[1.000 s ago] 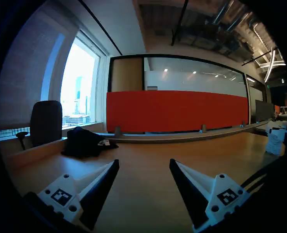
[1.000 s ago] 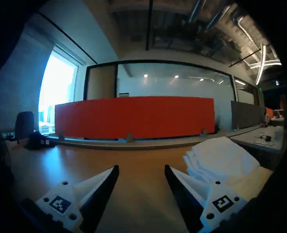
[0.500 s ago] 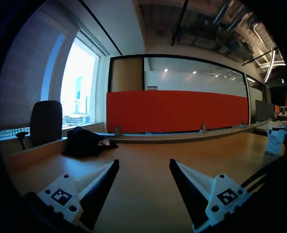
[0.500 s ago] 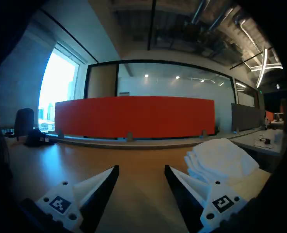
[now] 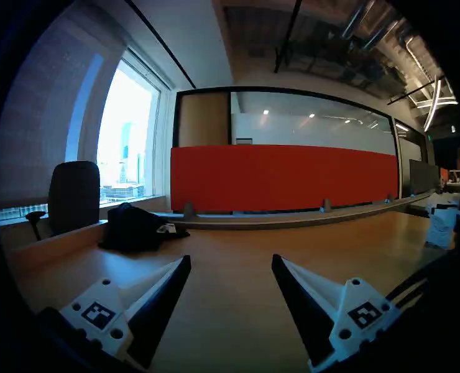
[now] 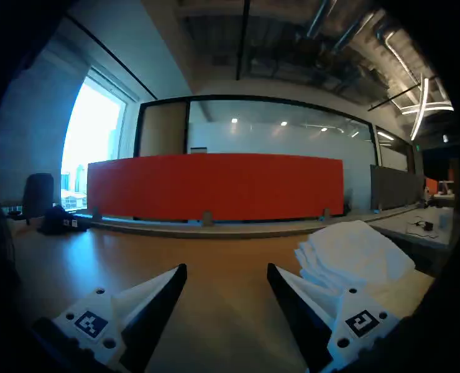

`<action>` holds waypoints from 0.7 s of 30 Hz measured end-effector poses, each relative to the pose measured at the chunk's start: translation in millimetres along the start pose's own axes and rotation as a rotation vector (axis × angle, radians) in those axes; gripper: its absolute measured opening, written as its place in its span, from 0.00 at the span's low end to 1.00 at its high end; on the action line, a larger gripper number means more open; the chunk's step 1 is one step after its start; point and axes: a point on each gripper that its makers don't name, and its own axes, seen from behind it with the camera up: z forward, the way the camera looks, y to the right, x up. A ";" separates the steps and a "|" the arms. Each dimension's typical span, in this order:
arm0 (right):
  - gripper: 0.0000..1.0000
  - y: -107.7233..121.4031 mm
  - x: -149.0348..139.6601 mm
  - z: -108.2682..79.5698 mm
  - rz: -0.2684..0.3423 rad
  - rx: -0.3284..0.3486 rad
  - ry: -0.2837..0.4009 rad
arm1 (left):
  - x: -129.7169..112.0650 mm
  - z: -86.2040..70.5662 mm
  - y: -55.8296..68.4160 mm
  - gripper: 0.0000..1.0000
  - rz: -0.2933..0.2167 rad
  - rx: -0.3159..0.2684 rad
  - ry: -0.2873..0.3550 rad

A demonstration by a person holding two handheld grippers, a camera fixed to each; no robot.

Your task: Fold towel

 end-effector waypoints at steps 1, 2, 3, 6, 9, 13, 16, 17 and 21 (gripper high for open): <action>1.00 0.0 0.0 0.0 0.000 0.000 0.000 | 0.2 0.0 0.0 0.97 0.000 0.000 0.000; 1.00 0.1 0.0 0.0 0.000 0.000 0.000 | 0.4 0.0 0.1 0.97 0.000 0.000 0.000; 1.00 0.0 0.0 0.0 0.000 0.000 0.000 | 0.5 0.0 0.0 0.97 0.000 0.000 0.000; 1.00 0.0 0.1 -0.1 0.000 0.000 0.000 | 0.9 0.1 -0.2 0.97 0.000 0.000 0.000; 1.00 0.2 0.3 -0.3 0.000 0.000 0.000 | 1.3 0.0 0.0 0.97 0.001 0.000 0.000; 1.00 0.4 -0.1 -0.6 -0.001 0.000 0.000 | 2.0 0.0 -0.3 0.97 0.000 0.000 -0.001; 1.00 0.3 0.1 -0.5 -0.001 0.000 0.000 | 2.4 0.1 -0.5 0.97 0.000 0.000 -0.001; 1.00 0.2 0.2 -0.5 -0.001 0.000 0.000 | 2.5 0.1 -0.5 0.97 0.000 0.000 -0.001; 1.00 0.1 0.5 -0.4 0.000 0.000 0.000 | 2.8 0.4 -0.7 0.97 0.001 0.000 -0.001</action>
